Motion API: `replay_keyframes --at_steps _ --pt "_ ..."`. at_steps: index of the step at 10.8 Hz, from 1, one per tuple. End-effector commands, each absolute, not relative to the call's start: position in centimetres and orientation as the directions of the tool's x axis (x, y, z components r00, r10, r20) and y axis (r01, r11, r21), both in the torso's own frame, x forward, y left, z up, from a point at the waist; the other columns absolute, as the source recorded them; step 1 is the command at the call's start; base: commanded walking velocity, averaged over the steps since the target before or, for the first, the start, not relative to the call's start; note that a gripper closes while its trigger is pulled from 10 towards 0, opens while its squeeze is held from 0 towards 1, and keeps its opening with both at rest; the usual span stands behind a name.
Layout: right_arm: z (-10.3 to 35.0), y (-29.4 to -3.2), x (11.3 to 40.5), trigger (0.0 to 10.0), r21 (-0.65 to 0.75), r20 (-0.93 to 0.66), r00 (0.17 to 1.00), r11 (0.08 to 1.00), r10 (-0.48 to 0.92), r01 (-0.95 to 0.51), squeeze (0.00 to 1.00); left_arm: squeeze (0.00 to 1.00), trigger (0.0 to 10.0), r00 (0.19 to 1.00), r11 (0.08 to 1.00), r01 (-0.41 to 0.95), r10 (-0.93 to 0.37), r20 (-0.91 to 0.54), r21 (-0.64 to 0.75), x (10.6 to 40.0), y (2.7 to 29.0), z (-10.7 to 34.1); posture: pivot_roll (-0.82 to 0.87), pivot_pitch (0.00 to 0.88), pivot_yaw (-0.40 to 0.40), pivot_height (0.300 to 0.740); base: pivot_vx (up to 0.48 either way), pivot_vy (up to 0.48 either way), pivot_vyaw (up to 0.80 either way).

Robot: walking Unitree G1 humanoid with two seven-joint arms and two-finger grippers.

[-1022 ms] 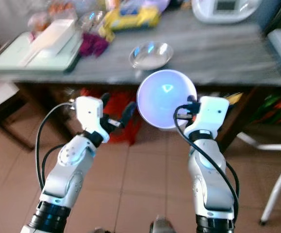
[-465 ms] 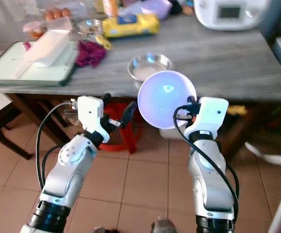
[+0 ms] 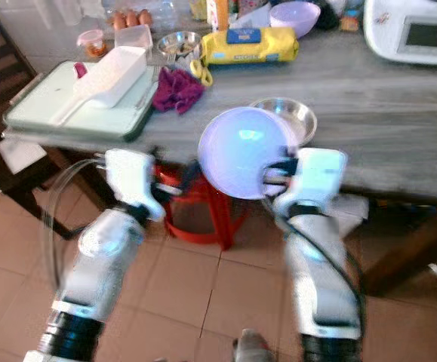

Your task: Setting the table

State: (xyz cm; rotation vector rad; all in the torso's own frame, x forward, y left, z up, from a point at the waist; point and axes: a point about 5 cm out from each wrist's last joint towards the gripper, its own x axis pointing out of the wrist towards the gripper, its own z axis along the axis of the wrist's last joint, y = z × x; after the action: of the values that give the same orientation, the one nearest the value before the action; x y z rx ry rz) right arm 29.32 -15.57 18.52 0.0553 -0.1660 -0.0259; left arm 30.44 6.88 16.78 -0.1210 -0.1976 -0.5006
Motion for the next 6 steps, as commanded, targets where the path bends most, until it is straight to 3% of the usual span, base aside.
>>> replay_keyframes --at_steps 1,6 --pt "19.2 -14.7 29.2 10.0 0.072 0.201 0.979 0.997 -0.005 -0.010 0.00 0.00 10.0 0.863 0.879 0.473 -0.452 0.226 -0.049 30.6 7.6 17.1 -0.21 0.169 0.084 0.740 0.345 0.000 0.00" --pt "21.0 -14.2 29.0 10.0 0.000 0.282 0.959 1.000 0.027 -0.028 0.00 0.00 10.0 0.859 0.878 0.476 -0.451 0.243 -0.054 30.5 7.4 17.6 -0.21 0.173 0.081 0.740 0.346 0.000 0.00"
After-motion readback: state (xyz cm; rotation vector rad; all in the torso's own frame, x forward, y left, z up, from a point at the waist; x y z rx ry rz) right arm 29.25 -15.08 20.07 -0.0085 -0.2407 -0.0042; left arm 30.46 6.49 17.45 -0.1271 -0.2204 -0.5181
